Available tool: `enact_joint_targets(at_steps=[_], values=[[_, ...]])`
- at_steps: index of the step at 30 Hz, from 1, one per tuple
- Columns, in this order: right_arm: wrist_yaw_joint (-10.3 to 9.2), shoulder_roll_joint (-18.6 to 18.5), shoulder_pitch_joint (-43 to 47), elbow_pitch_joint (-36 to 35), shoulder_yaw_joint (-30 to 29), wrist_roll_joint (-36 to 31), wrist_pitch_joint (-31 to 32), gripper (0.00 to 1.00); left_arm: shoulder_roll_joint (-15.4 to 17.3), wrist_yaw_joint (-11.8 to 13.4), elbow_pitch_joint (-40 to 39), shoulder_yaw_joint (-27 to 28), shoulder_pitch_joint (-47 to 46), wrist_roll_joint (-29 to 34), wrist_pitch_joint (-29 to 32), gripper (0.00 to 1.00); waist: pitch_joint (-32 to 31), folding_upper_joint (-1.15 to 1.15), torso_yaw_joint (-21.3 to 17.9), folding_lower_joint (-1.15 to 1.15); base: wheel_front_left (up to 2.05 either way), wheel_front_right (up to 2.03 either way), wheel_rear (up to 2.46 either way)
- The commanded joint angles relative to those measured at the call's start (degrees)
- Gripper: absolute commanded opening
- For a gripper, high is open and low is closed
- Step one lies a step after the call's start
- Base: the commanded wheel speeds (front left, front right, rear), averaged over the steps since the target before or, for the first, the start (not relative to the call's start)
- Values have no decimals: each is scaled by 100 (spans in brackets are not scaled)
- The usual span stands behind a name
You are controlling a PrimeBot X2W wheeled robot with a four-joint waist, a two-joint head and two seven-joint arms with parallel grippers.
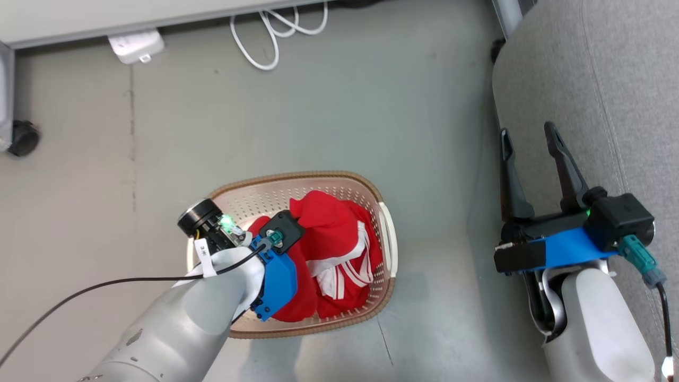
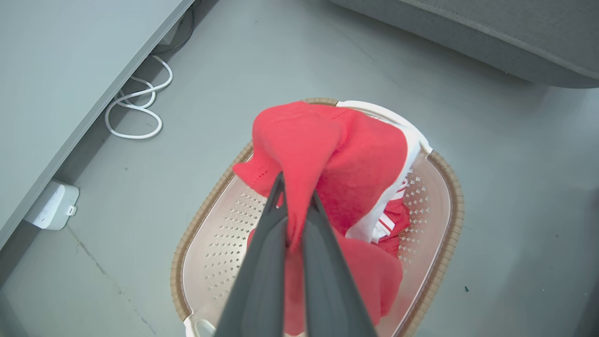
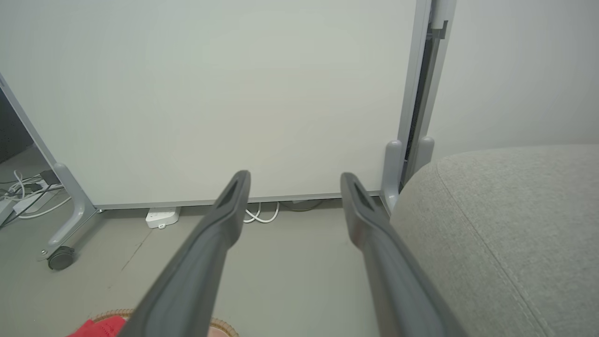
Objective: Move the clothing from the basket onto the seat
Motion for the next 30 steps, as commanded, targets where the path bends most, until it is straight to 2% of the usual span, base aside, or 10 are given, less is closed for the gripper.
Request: enact_joint_targets(at_steps=[1, 5, 20, 30], values=[[-4, -38, 103, 23, -10, -58, -6, 100, 4, 29, -71, 45, 66, -35, -36, 0, -145, 0, 98, 1, 0, 0, 0], [-4, -70, 222, 54, -29, -59, -6, 100, -5, 133, -478, 236, 86, -80, -52, 0, -334, 0, 179, 1, 0, 0, 0], [-4, -69, 706, 204, -84, -63, -6, 100, 405, 508, -2328, 1193, 510, 82, -50, 0, -1156, 0, 298, 1, 0, 0, 0], [-4, -25, 1084, 266, -114, -68, -6, 100, 466, 567, -3100, 1721, 664, 169, -50, 0, -1619, 0, 365, 1, 0, 0, 0]])
